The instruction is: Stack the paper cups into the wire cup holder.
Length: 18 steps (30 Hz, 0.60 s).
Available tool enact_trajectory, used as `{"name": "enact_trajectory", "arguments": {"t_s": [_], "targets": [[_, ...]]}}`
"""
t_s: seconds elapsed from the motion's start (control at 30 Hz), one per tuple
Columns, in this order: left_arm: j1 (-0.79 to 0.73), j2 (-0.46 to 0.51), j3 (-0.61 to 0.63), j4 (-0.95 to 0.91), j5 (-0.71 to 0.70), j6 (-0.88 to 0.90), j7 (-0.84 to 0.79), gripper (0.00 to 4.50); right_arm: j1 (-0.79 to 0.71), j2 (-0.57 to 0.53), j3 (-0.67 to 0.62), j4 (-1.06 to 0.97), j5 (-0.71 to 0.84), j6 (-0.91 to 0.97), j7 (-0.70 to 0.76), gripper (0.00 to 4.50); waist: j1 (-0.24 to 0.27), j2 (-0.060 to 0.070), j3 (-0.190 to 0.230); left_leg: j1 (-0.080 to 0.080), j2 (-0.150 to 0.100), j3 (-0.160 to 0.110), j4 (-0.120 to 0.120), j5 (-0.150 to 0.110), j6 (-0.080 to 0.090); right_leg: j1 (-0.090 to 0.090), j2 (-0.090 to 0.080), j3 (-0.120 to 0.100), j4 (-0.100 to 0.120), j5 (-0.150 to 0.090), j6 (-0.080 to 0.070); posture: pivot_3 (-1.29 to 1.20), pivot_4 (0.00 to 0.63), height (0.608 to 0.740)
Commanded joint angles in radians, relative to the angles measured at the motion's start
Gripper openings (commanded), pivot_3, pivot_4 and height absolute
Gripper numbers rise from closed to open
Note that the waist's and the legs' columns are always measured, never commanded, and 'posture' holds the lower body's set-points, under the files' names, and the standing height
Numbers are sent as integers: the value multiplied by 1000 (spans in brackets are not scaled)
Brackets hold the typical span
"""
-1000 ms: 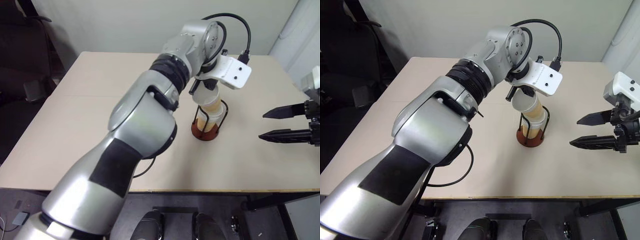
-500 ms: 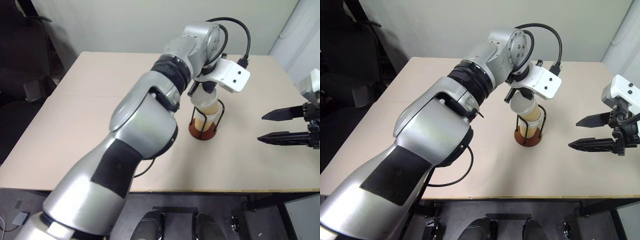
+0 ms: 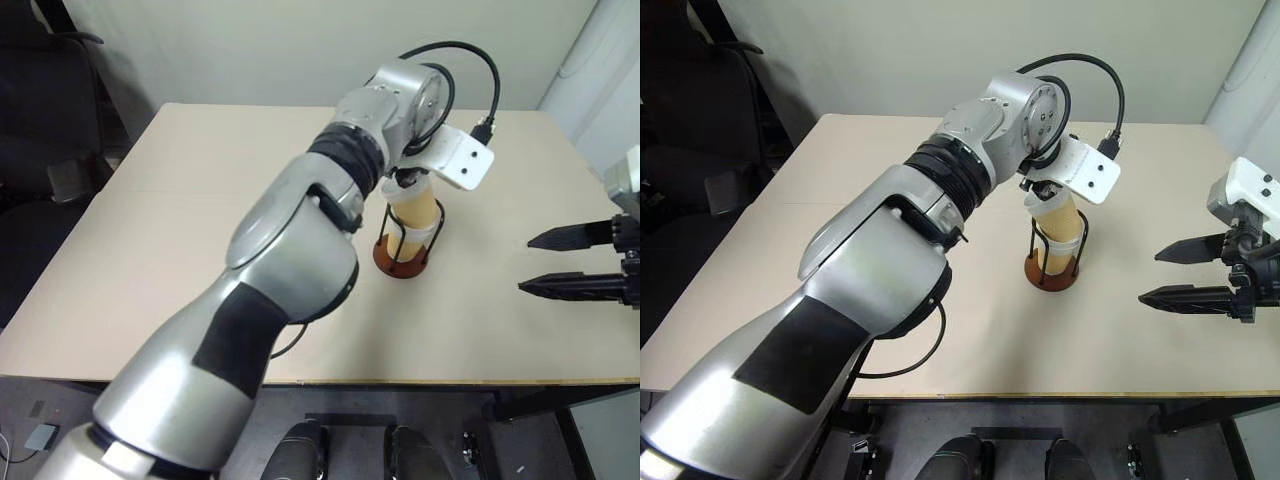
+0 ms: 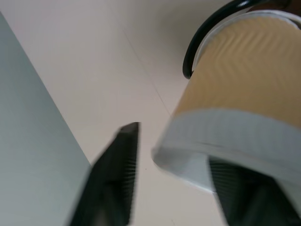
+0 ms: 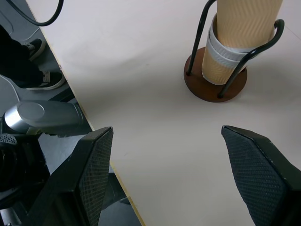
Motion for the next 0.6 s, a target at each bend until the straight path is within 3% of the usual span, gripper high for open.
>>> {"name": "enact_trajectory", "arguments": {"t_s": [0.03, 0.1, 0.2, 0.3, 0.47, 0.6], "targets": [[-25, -11, 19, -14, -16, -8, 8, 3957, -5, -7, -48, -10, 17, -1, -3, 3758, 0, 0, 0, 0, 0, 0, 0, 0, 0, 0, 0, 0, 0, 0, 0, 0, 150, 740], [-30, -16, 13, -16, -4, -25, 75, 4451, -6, -8, -45, -8, 17, -4, -3, 3758, 0, 0, 0, 0, 0, 0, 0, 0, 0, 0, 0, 0, 0, 0, 0, 0, 150, 740], [-39, -40, 32, -20, -13, -39, 237, 4451, -1, -8, -47, -9, 14, -7, 0, 3758, 0, 0, 0, 0, 0, 1, 0, 0, 0, 0, 0, 0, 0, 0, 1, 0, 150, 740], [-48, -56, 62, -19, -38, -39, 285, 4451, -2, -9, -44, -7, 12, -10, 2, 3758, 1, 0, 0, 0, 0, 1, 0, 0, 0, 0, 0, 0, 0, 0, 1, 0, 150, 740], [-75, -39, 141, -22, -110, -41, 261, 4451, -28, -17, -12, 14, 14, -29, 5, 3758, 0, -1, 1, 1, 0, 3, 0, 0, -1, 0, 0, 0, 0, -2, 4, 0, 150, 740], [-67, 3, 324, -32, -288, 2, 140, 4451, -63, -2, 21, 27, 11, -54, -11, 3758, -1, -1, 0, 2, 0, 3, 0, 0, -1, 0, 1, -1, 1, -4, 7, 0, 150, 740]]}}
